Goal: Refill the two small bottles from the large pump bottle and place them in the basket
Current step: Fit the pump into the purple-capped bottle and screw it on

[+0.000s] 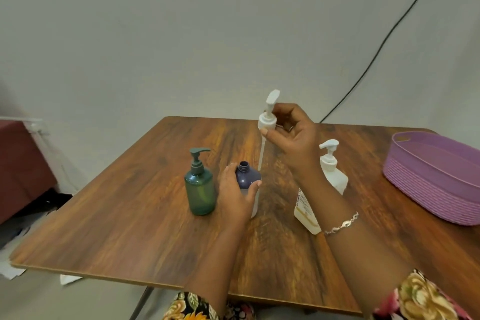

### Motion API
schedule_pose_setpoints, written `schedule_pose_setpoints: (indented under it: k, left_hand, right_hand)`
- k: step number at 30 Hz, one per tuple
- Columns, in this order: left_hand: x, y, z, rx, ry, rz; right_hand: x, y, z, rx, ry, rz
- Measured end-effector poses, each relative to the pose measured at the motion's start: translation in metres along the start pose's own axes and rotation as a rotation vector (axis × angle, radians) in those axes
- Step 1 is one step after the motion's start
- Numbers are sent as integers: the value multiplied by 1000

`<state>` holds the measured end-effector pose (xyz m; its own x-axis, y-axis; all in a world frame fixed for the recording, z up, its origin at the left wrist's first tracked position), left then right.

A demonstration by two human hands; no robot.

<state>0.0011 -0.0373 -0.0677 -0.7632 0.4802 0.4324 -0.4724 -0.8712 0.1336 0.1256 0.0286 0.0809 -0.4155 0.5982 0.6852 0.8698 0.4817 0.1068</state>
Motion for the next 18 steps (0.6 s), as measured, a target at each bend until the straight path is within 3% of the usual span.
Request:
schedule_pose_setpoints:
  k: [18]
  left_hand:
    - [2, 3, 0, -35, -40, -47]
  right_hand:
    - [-2, -35, 70, -102, -189, -72]
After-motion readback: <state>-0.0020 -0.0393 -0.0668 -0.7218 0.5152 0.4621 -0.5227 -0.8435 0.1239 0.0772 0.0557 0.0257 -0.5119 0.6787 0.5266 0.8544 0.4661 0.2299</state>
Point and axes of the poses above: each hand's wrist, its own x-axis towards the middle knuckle, its own y-axis out of the back of the hand, z = x × y, the point moved 9 cm from there along x, towards the middle knuckle, and after that the axes turned 12 degrees about -x, right-handed, at the moved point
